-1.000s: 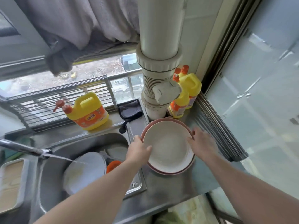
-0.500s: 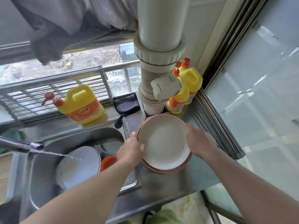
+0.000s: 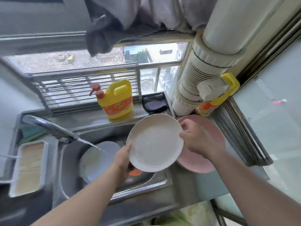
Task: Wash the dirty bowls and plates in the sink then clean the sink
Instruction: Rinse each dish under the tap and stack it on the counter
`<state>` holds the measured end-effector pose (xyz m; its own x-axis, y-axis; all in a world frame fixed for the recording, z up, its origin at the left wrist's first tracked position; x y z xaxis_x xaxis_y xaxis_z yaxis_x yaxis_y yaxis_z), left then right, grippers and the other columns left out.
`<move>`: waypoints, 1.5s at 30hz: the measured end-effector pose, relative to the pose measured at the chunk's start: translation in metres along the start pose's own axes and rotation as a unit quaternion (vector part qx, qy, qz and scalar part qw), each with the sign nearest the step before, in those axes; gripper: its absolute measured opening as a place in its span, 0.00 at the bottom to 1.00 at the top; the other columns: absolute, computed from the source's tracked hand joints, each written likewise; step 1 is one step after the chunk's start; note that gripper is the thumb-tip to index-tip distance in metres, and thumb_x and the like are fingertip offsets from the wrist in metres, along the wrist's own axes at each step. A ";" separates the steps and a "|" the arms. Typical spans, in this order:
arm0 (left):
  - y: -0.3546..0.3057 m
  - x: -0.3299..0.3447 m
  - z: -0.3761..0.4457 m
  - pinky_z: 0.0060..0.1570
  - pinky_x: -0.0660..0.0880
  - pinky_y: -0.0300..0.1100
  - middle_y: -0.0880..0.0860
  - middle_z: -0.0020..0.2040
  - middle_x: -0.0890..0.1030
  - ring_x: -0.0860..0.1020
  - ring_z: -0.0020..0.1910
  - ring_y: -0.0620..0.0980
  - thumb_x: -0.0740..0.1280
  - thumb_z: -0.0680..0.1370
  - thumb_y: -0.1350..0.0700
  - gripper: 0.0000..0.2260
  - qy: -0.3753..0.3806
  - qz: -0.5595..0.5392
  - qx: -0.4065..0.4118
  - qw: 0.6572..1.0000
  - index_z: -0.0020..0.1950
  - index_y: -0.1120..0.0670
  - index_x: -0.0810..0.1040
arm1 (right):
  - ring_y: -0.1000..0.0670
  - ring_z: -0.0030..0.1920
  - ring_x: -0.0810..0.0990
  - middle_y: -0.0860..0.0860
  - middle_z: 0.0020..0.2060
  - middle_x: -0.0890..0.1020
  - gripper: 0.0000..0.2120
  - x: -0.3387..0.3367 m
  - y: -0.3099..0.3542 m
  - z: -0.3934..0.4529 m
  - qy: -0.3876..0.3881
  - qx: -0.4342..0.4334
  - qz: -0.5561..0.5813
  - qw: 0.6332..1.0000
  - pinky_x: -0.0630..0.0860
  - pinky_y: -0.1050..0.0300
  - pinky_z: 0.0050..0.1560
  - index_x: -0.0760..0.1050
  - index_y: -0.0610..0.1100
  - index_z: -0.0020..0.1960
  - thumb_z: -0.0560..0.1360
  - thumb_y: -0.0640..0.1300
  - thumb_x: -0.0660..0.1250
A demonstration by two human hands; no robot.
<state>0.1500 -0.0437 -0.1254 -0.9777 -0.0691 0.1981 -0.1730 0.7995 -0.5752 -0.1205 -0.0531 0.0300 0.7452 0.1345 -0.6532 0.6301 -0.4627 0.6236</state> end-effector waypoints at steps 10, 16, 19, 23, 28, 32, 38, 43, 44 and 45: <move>-0.085 -0.181 -0.039 0.44 0.80 0.44 0.51 0.55 0.88 0.86 0.52 0.52 0.57 0.85 0.37 0.22 -0.075 0.068 0.130 0.986 0.65 0.49 0.81 | 0.39 0.46 0.78 0.45 0.44 0.80 0.07 0.225 0.055 0.030 0.062 0.035 -0.049 0.996 0.75 0.46 0.45 0.65 0.51 0.55 0.81 0.52 0.59; -0.106 -0.235 -0.057 0.55 0.80 0.44 0.46 0.57 0.87 0.84 0.59 0.47 0.60 0.83 0.39 0.16 -0.121 0.089 0.175 0.973 0.62 0.42 0.82 | 0.39 0.48 0.80 0.42 0.49 0.81 0.05 0.307 0.083 0.028 0.081 0.083 0.029 0.993 0.77 0.46 0.52 0.64 0.50 0.58 0.82 0.45 0.56; -0.102 -0.252 -0.055 0.61 0.78 0.50 0.47 0.59 0.86 0.82 0.60 0.49 0.58 0.84 0.39 0.15 -0.147 0.056 0.150 0.976 0.63 0.43 0.80 | 0.40 0.52 0.80 0.45 0.52 0.81 0.06 0.313 0.090 0.026 0.081 0.100 0.085 0.988 0.76 0.47 0.54 0.67 0.52 0.59 0.83 0.50 0.57; -0.066 -0.253 -0.029 0.49 0.82 0.51 0.53 0.58 0.86 0.84 0.52 0.55 0.51 0.86 0.35 0.22 -0.161 0.011 0.043 0.986 0.69 0.45 0.76 | 0.43 0.55 0.79 0.51 0.52 0.81 0.08 0.287 0.082 0.028 0.053 0.120 0.103 0.986 0.74 0.49 0.55 0.74 0.53 0.58 0.83 0.53 0.59; -0.001 -0.216 -0.015 0.42 0.83 0.48 0.56 0.45 0.88 0.85 0.46 0.57 0.58 0.87 0.40 0.20 -0.153 -0.088 -0.121 0.977 0.61 0.54 0.79 | 0.41 0.46 0.80 0.46 0.47 0.81 0.08 0.252 0.040 0.031 0.028 0.200 0.180 0.963 0.77 0.49 0.44 0.73 0.49 0.50 0.74 0.52 0.62; 0.041 -0.169 -0.012 0.23 0.79 0.41 0.56 0.42 0.84 0.82 0.28 0.53 0.61 0.85 0.56 0.12 -0.101 -0.064 -0.212 0.970 0.64 0.57 0.81 | 0.47 0.30 0.70 0.42 0.44 0.74 0.11 0.215 0.026 0.028 0.029 0.245 0.208 0.947 0.67 0.61 0.24 0.71 0.46 0.55 0.75 0.50 0.62; 0.046 -0.089 -0.026 0.22 0.78 0.43 0.57 0.39 0.85 0.83 0.28 0.55 0.60 0.82 0.59 0.12 0.022 -0.086 -0.249 0.964 0.59 0.57 0.82 | 0.46 0.42 0.79 0.46 0.51 0.80 0.14 0.142 0.048 0.019 -0.024 0.135 0.166 0.976 0.76 0.59 0.29 0.75 0.50 0.61 0.80 0.55 0.63; -0.018 -0.052 -0.034 0.54 0.83 0.63 0.57 0.51 0.88 0.87 0.49 0.60 0.62 0.84 0.45 0.16 0.033 -0.083 -0.065 0.994 0.58 0.52 0.85 | 0.52 0.56 0.83 0.60 0.51 0.86 0.13 0.076 0.059 -0.005 -0.108 -0.008 0.143 0.984 0.79 0.48 0.59 0.81 0.65 0.60 0.83 0.55 0.59; -0.033 -0.052 -0.030 0.62 0.79 0.65 0.56 0.53 0.88 0.86 0.53 0.60 0.62 0.83 0.42 0.18 0.024 -0.060 -0.006 0.998 0.58 0.52 0.85 | 0.53 0.58 0.82 0.61 0.54 0.86 0.15 0.066 0.056 -0.012 -0.124 -0.024 0.115 0.985 0.78 0.46 0.61 0.79 0.65 0.63 0.83 0.57 0.57; -0.047 -0.054 -0.026 0.67 0.76 0.67 0.56 0.57 0.87 0.85 0.58 0.59 0.62 0.81 0.39 0.20 0.025 -0.049 0.052 0.997 0.60 0.50 0.85 | 0.53 0.60 0.81 0.61 0.56 0.85 0.18 0.057 0.054 -0.019 -0.138 -0.039 0.086 0.986 0.77 0.44 0.64 0.77 0.64 0.68 0.83 0.58 0.56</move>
<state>0.2138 -0.0616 -0.0885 -0.9490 -0.1114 0.2949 -0.2808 0.7242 -0.6299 -0.0400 -0.0537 0.0345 0.7618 -0.1879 -0.6200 0.5227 -0.3871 0.7596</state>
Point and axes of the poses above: each hand's wrist, its own z-axis towards the middle knuckle, its own x-axis out of the palm, y = z × x, the point moved 9 cm from there along z, towards the middle knuckle
